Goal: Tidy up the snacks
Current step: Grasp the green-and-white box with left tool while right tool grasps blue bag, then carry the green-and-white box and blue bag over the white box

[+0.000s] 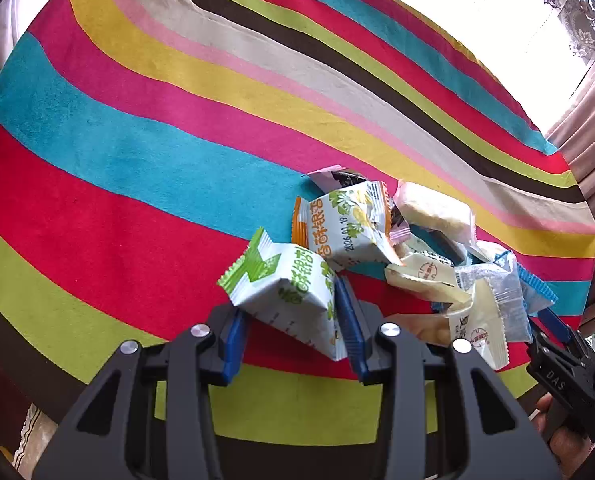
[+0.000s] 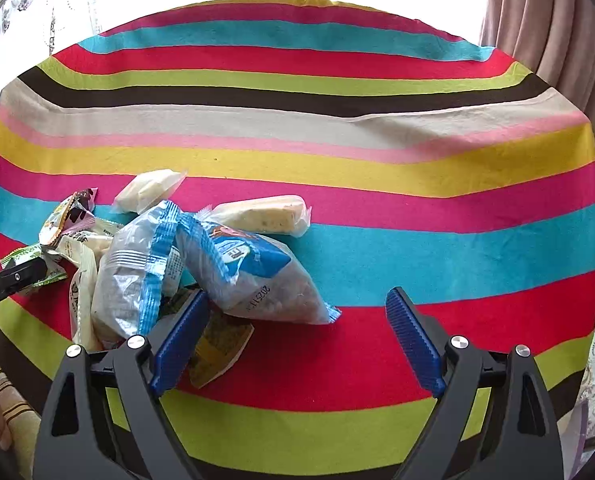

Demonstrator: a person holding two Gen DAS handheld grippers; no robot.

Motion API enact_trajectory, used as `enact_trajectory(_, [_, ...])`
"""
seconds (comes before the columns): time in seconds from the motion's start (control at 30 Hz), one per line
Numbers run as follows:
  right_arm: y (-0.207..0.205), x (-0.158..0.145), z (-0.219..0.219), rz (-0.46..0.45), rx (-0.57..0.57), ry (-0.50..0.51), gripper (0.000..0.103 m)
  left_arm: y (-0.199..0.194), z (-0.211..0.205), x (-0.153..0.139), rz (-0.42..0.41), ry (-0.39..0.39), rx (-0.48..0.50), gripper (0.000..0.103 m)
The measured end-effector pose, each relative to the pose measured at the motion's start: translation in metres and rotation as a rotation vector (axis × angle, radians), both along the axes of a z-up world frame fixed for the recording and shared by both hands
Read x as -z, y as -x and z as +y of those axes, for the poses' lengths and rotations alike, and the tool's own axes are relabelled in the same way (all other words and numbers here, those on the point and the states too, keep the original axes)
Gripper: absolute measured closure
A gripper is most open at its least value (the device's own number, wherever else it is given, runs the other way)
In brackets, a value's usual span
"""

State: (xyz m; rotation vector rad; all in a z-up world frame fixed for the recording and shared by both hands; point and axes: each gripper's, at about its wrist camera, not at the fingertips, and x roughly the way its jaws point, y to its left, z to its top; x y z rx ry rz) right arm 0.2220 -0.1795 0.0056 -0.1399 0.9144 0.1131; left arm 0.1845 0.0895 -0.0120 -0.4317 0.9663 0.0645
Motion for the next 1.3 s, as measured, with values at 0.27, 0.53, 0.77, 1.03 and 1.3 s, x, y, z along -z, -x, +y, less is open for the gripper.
enact_trajectory(0.27, [-0.026, 0.011, 0.003, 0.030, -0.017, -0.021, 0.016, -0.001, -0.001, 0.001, -0.014, -0.001, -0.005, 0.062])
enact_trajectory(0.53, [-0.035, 0.018, 0.007, 0.056, -0.051, -0.069, 0.051, -0.001, 0.000, 0.000, -0.039, 0.008, -0.008, 0.068])
enact_trajectory(0.77, [-0.023, 0.018, 0.002, 0.056, -0.045, -0.106, 0.053, 0.003, 0.002, -0.003, -0.057, 0.011, -0.013, 0.069])
enact_trajectory(1.03, [0.000, 0.011, -0.019, 0.059, -0.005, -0.172, 0.054, 0.012, 0.001, -0.008, -0.070, 0.002, -0.013, 0.069])
enact_trajectory(1.3, [0.023, 0.003, -0.039, 0.062, 0.027, -0.231, 0.054, 0.025, -0.002, -0.017, -0.076, -0.011, -0.019, 0.069])
